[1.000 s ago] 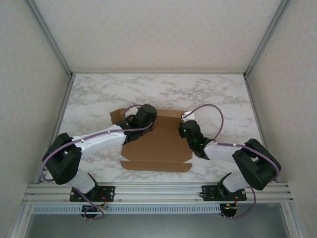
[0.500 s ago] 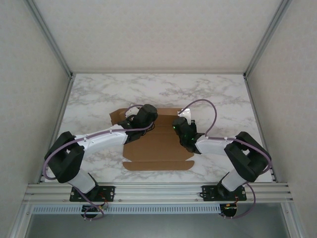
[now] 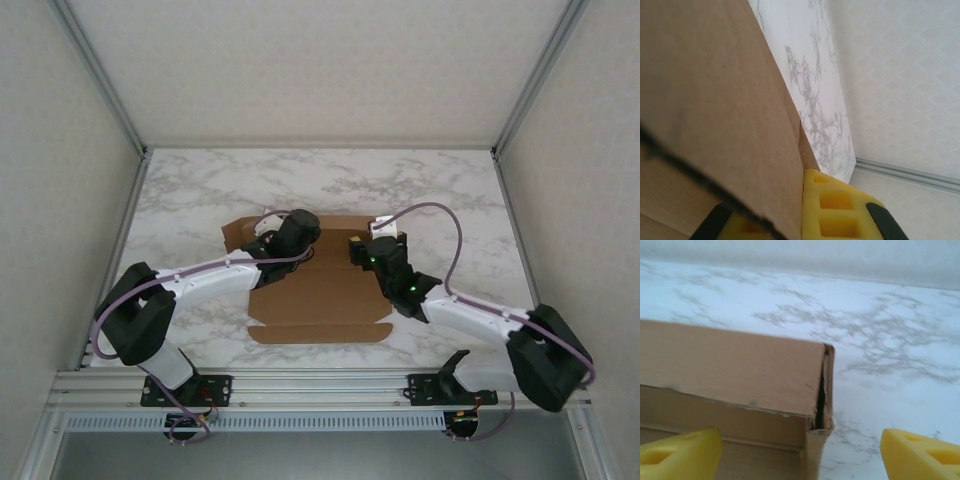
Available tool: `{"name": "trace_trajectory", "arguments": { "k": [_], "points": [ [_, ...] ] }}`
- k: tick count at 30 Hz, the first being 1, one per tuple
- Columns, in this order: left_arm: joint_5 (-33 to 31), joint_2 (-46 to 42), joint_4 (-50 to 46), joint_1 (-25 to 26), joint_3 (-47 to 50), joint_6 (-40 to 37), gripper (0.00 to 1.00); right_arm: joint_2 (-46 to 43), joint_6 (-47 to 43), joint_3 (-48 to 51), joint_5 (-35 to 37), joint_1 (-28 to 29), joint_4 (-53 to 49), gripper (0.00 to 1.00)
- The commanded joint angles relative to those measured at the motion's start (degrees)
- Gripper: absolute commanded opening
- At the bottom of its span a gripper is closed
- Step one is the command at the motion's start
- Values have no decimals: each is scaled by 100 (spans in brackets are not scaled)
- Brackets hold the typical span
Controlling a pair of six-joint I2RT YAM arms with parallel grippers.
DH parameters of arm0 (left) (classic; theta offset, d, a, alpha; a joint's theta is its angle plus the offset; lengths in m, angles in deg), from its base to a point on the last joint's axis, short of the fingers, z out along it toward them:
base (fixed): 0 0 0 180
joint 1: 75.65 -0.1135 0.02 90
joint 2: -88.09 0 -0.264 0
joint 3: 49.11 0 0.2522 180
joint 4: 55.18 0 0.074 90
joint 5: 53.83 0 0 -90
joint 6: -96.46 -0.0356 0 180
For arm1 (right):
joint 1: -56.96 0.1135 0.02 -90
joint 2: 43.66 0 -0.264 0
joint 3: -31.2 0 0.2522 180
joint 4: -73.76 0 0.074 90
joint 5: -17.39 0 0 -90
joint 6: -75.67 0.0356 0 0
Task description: Fold the paper box
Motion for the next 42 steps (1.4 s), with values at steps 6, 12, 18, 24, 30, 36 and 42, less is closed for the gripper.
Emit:
{"name": "trace_trajectory", "arguments": {
  "k": [6,12,18,24,30,36,42],
  "points": [
    [232,177,-972,42,349,-351,17,-1353,57,55,-1906,-100,-1148,81],
    [507,-106,-354,-7,713,-596,48,-1735,898,-551,-2391,-143,-1844,67],
    [774,-535,51,-113,783,-1048,70,-1651,2434,-1009,-2045,-141,-2194,50],
    [943,-1043,-72,-195,842,-1623,83,-1537,4808,-1184,-2155,-141,-2295,58],
    [1404,-1571,-174,-380,1323,-2008,90,-1242,6573,-794,-2235,-25,-1396,62],
    [1553,-2576,-607,-528,1577,-2943,90,-573,7164,-806,-2387,124,-676,67],
    [1723,-4109,-1178,-967,1829,-3695,87,321,7342,-1093,-2454,414,-105,65]
  ]
}}
